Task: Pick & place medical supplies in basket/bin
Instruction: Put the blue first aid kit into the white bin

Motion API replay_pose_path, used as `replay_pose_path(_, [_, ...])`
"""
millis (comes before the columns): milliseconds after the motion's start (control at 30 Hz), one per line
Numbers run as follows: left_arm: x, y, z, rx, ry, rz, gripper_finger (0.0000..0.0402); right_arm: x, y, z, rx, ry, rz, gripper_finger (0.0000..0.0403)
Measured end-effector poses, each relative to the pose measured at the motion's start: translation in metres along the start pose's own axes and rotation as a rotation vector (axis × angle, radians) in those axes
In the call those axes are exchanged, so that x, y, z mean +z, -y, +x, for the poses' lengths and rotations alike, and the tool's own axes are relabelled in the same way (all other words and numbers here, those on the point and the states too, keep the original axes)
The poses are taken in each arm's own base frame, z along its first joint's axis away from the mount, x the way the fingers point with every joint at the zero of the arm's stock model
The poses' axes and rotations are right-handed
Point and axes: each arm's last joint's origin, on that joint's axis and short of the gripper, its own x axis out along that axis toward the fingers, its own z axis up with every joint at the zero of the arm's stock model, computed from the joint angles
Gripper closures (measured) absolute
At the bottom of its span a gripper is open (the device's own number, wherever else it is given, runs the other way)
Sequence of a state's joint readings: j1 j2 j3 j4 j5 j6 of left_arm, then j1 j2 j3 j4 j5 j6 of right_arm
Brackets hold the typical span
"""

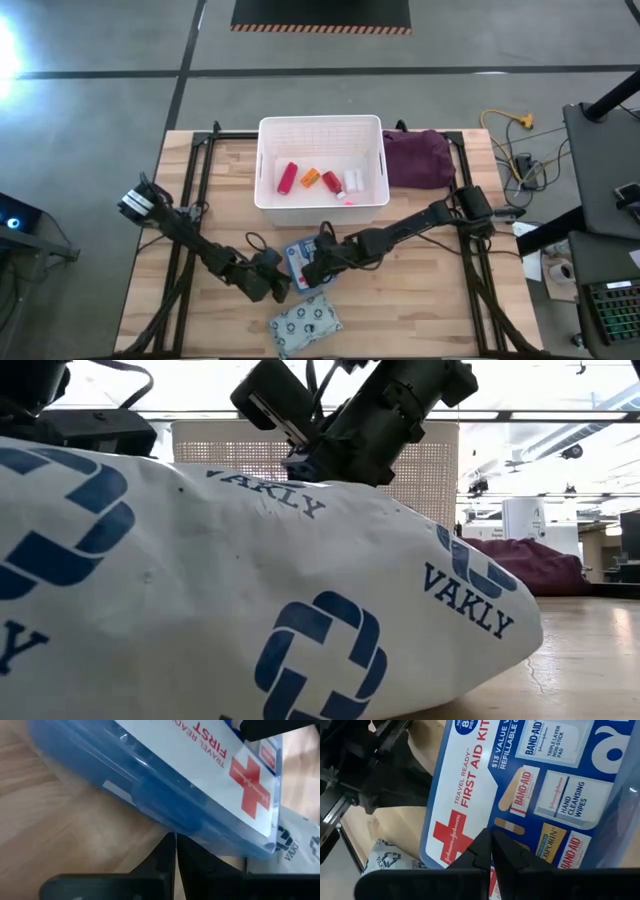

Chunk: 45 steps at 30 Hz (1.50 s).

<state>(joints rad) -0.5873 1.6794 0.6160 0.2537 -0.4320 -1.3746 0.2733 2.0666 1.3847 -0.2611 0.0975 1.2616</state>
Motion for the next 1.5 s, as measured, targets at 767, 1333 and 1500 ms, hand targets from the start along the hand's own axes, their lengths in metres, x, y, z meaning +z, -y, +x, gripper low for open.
replay_pose_path(767, [0.023, -0.008, -0.019, 0.004, 0.078, -0.042, 0.0398, 0.0, 0.003, 0.001, -0.021, -0.019, -0.009, 0.0394])
replay_pose_path(1333, [0.035, -0.019, 0.014, -0.002, 0.081, -0.005, 0.0398, -0.002, 0.007, 0.002, -0.04, -0.038, -0.014, 0.0394])
replay_pose_path(1500, [0.035, -0.018, 0.015, -0.018, 0.086, -0.013, 0.0398, -0.002, 0.007, 0.001, -0.045, -0.049, -0.012, 0.0394])
